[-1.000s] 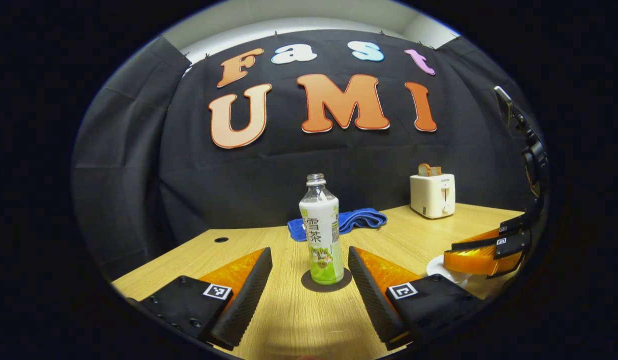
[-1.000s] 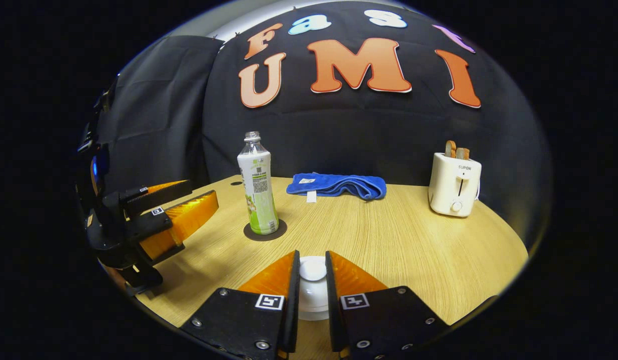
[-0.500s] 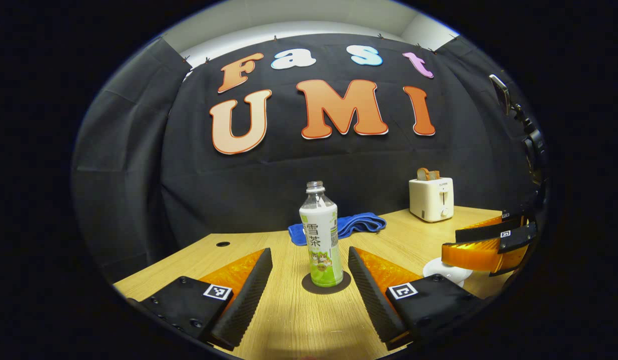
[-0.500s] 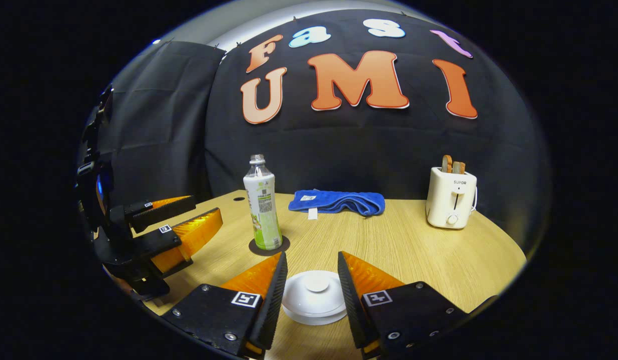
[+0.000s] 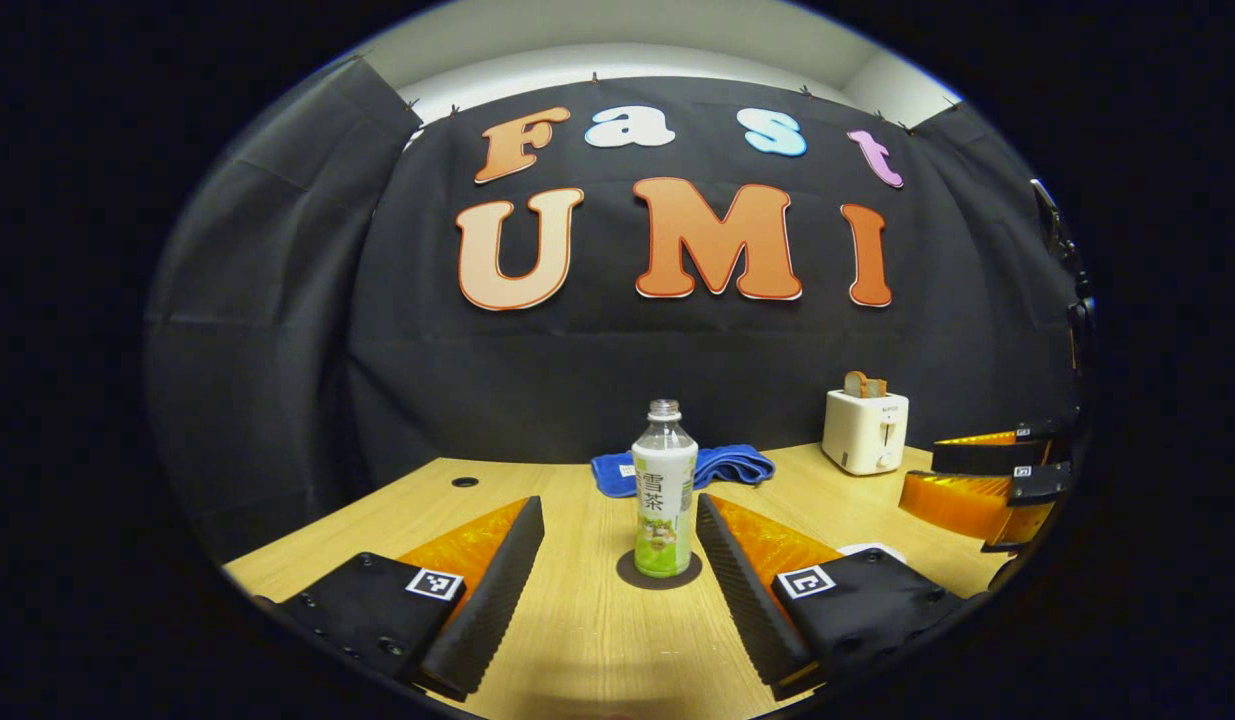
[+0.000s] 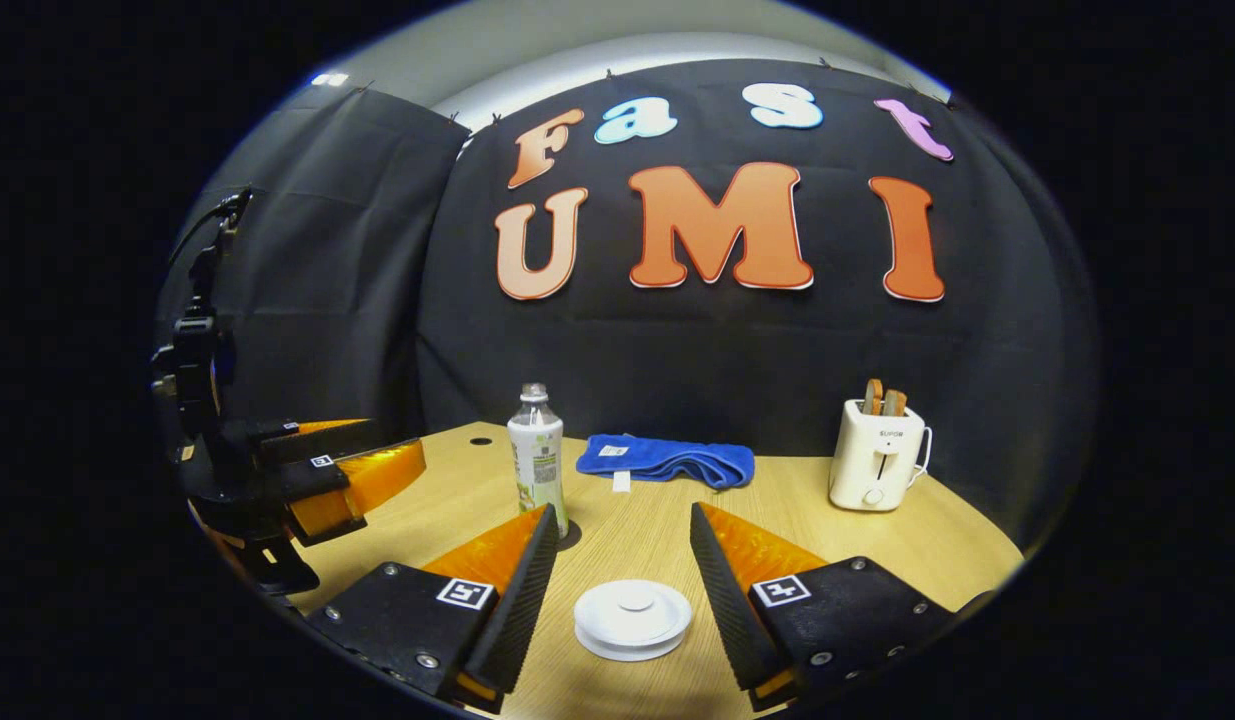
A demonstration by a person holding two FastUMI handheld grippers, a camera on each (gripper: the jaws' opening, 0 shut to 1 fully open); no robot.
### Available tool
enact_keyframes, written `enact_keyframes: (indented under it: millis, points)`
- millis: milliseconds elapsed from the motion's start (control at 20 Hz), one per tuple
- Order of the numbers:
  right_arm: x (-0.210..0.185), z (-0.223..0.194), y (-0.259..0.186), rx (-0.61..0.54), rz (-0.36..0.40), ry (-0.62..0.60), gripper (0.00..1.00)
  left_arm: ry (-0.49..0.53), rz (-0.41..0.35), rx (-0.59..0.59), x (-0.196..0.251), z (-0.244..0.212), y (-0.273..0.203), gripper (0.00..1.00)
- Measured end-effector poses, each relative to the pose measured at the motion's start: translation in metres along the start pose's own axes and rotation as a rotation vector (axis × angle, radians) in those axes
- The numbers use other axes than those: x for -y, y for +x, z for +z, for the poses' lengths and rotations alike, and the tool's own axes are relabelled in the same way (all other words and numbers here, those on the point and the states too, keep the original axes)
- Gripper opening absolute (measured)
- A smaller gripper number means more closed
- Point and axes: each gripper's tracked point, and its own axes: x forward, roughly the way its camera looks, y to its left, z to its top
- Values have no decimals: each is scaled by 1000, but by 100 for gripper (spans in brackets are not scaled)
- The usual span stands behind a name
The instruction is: Open the teacup lid with one hand, grasp the water bottle and pour water into the teacup with the other hand; after pouring, place the water bottle on the coaster and then close the teacup lid.
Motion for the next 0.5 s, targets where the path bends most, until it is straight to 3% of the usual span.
enact_keyframes:
  millis: [300,500]
  points:
    - [14,26,-14,111,-79,16,82,3,45,61,-18,25,-24,96]
    - [19,39,-25,153,-113,-2,82,38,32,131,-9,44,-39,98]
